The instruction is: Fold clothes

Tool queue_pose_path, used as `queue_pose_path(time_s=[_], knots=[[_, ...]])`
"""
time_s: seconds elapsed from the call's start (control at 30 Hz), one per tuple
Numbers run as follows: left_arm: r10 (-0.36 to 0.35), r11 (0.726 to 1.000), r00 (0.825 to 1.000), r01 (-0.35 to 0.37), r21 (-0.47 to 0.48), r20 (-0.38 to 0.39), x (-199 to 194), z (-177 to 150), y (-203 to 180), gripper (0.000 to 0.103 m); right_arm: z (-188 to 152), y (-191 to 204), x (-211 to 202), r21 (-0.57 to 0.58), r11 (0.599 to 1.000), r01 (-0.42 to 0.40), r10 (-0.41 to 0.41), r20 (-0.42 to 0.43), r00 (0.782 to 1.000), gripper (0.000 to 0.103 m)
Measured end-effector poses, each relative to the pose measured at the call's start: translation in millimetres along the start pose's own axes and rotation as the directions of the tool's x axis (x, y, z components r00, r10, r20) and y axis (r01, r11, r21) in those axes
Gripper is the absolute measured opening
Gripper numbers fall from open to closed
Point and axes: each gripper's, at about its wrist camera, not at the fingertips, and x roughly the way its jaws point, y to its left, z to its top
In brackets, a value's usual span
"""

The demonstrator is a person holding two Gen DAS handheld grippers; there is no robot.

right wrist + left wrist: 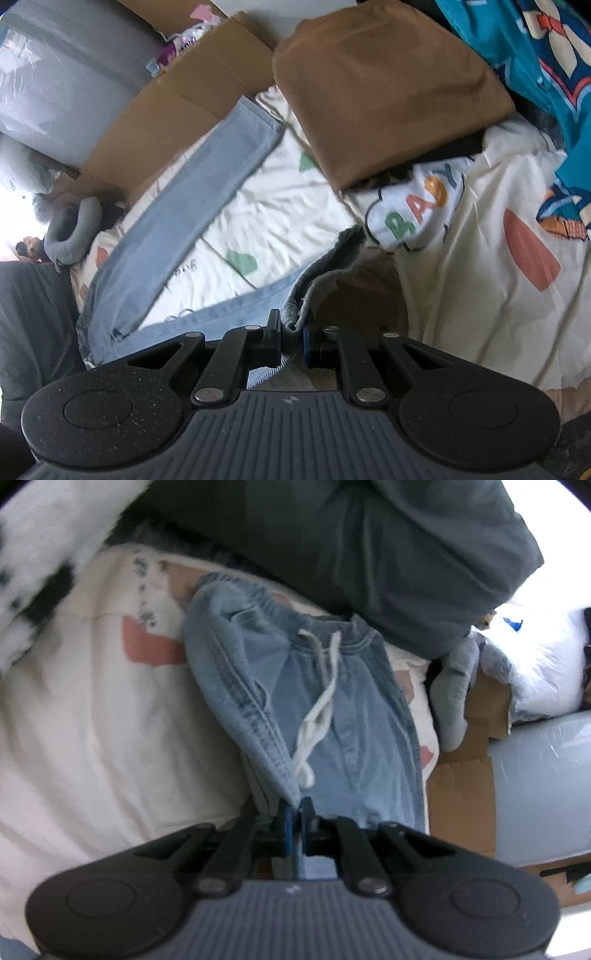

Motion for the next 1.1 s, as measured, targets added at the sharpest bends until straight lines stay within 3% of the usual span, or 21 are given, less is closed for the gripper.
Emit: queue_pose_path(time_s=[0.37, 0.53, 0.67, 0.8, 1.1], knots=[[-0.007, 0.995, 1.0, 0.008, 0.096, -0.012, -2.0, 12.3, -68.3, 0.004, 24.2, 13.4, -6.0, 0.03, 0.999, -0.017, 0.016, 0.032, 0.999, 0.009], [-0.002, 0.994, 1.0, 0.003, 0.11, -0.006, 2.7, 14.0, -88.5, 0.004, 42.6, 24.3, -3.9, -0.007, 0.999, -0.051, 0.052, 0.047, 0.998, 0.009], [0.016, 0.994, 1.0, -0.016, 0.112, 0.002, 4.4, 13.0, -101.6, 0.004, 55.2, 20.8, 5.5, 0.014, 0.997, -0.07, 0.07, 0.04, 0.997, 0.009], [0.063, 0.982, 0.998, -0.063, 0.178, 0.004, 6.8, 12.4, -121.2, 0.004, 70.1, 15.6, 17.2, 0.068, 0.994, -0.08, 0.079, 0.021, 0.997, 0.009], [0.034, 0.976, 0.999, -0.036, 0.214, 0.015, 25.6, 17.1, -152.2, 0.004, 108.1, 17.8, 49.8, 0.089, 0.993, -0.073, 0.072, 0.014, 0.997, 0.009]])
